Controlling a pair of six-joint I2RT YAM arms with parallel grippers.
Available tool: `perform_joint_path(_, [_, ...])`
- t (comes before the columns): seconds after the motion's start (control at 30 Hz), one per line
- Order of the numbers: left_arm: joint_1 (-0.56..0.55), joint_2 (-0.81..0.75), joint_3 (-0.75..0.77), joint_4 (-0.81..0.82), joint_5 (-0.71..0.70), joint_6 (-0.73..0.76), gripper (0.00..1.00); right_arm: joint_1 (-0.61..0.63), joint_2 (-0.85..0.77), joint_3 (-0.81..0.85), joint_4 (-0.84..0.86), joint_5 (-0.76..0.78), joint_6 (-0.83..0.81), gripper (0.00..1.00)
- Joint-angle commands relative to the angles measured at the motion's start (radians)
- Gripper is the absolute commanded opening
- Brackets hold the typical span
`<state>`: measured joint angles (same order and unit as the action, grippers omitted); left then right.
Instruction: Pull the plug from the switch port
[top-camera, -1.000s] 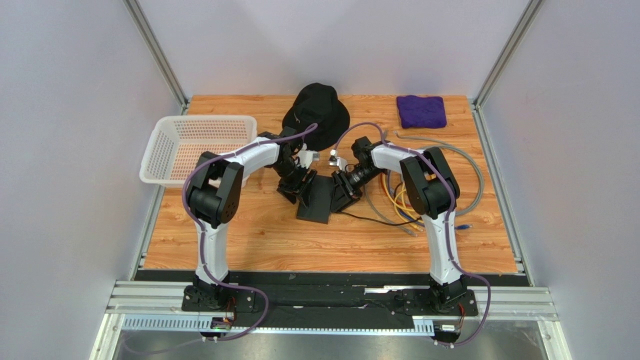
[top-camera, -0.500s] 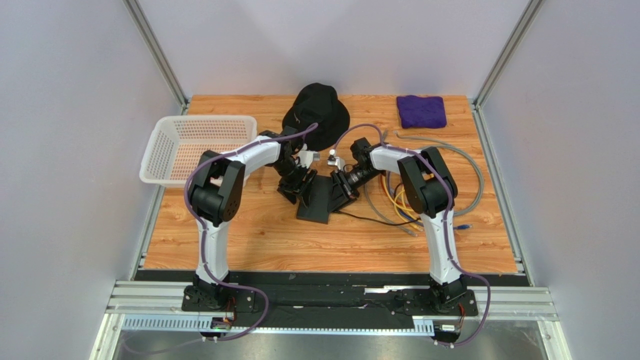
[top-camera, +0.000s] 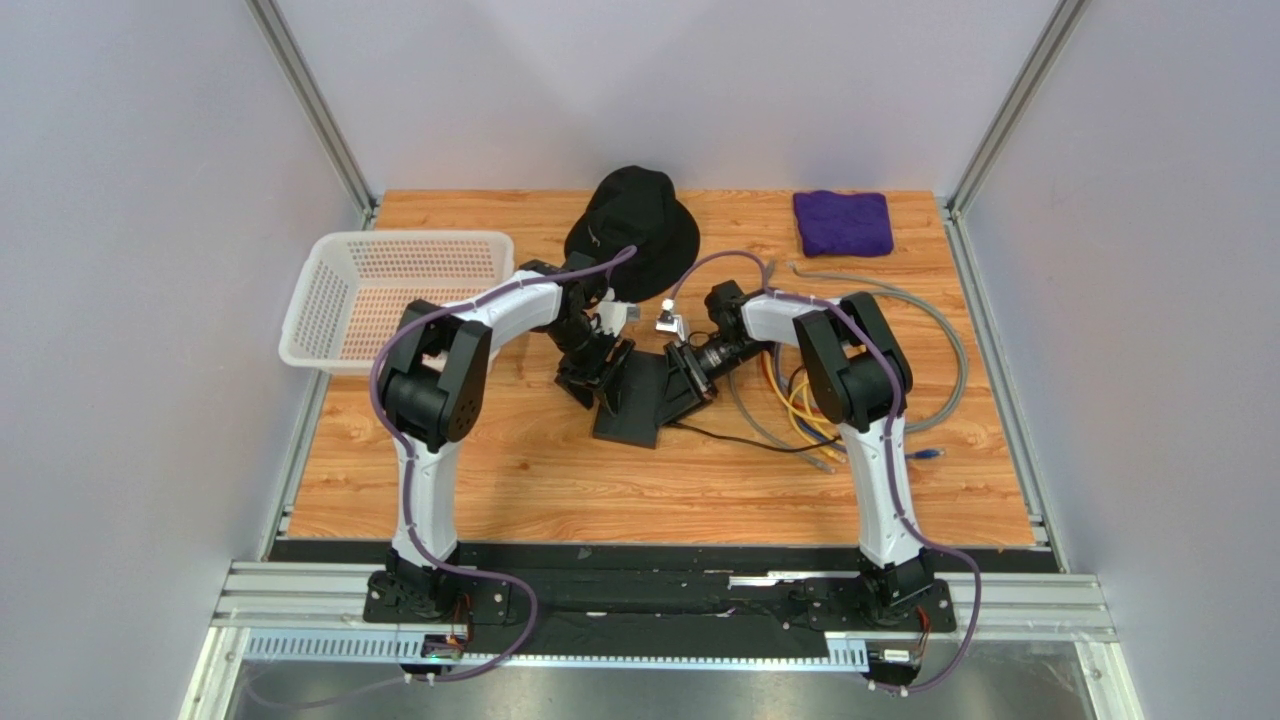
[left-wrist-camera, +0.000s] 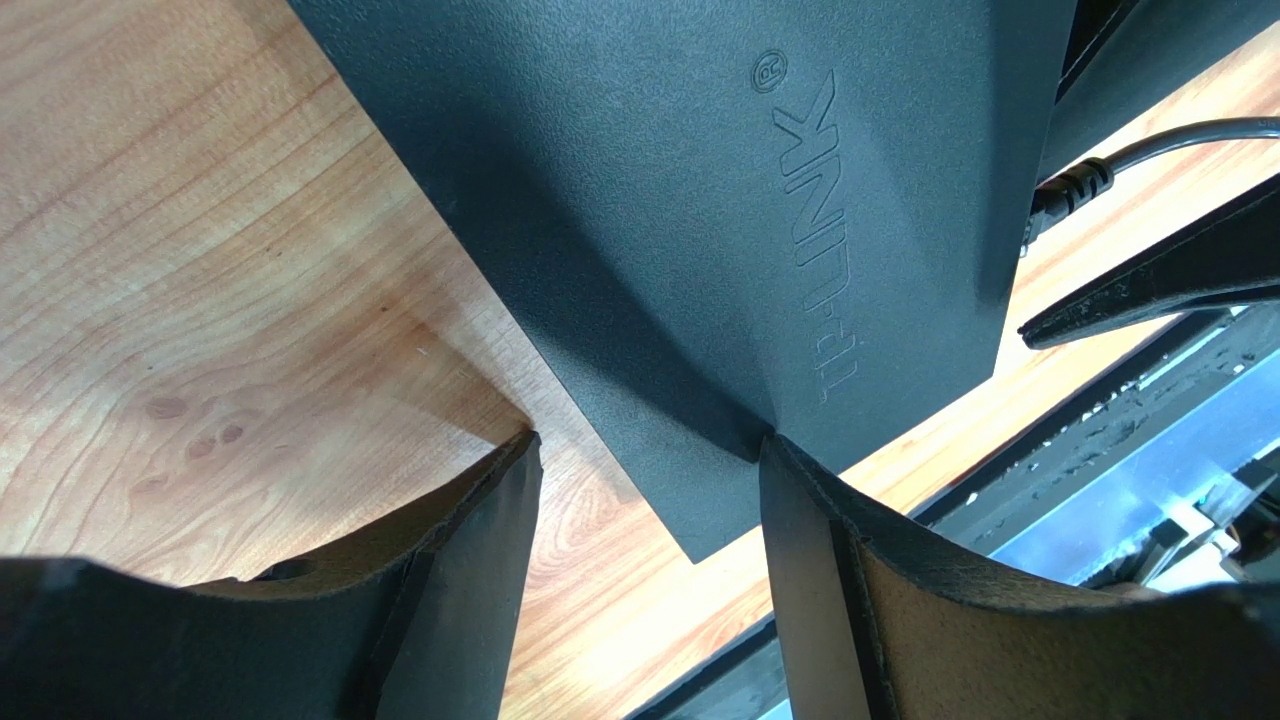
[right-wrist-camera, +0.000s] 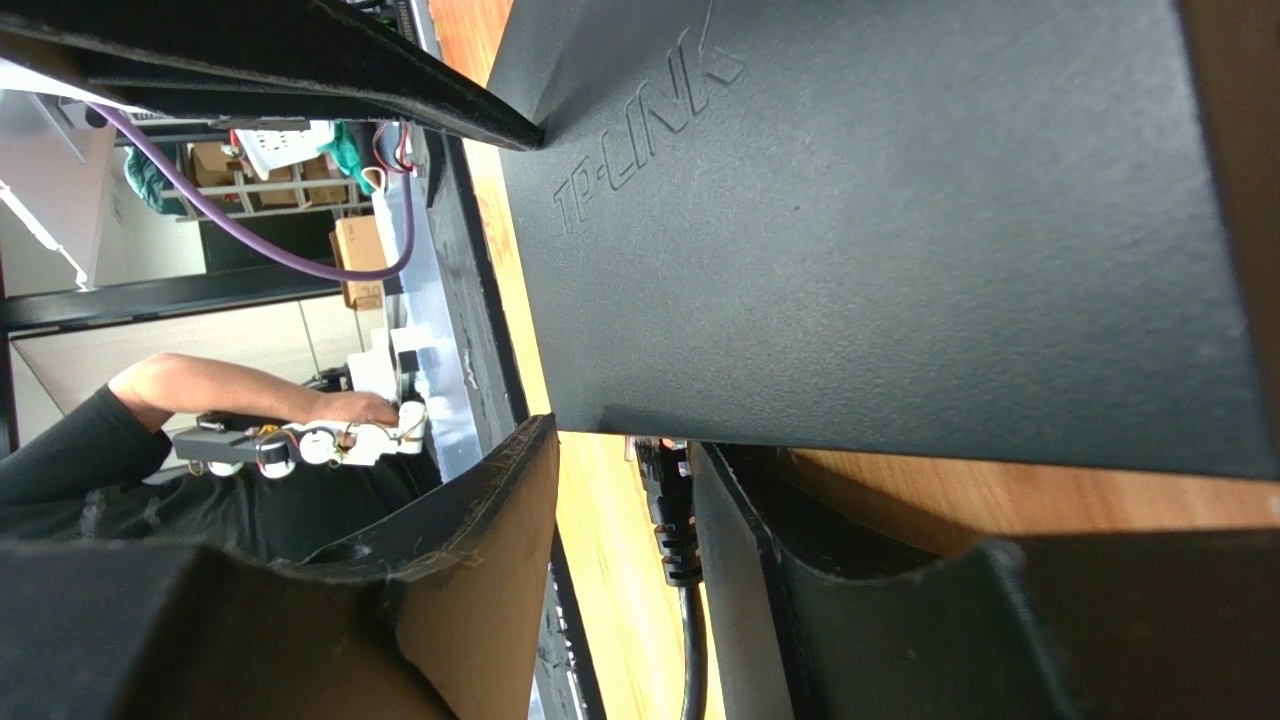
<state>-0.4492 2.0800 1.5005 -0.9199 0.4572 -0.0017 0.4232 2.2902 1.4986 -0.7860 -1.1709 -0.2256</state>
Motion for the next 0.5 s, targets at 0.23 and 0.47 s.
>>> perform_joint_path(0.23, [0.012,0.068,-0.025,0.072,-0.038,0.006,0.64,-0.044,0.005,-0.086,0.094,0.053,0.055,0.49])
perform_joint_path(0.47, [0.012,0.081,-0.019,0.069,-0.028,0.006,0.64,-0.057,-0.049,-0.161,0.214,0.080,0.124,0.48])
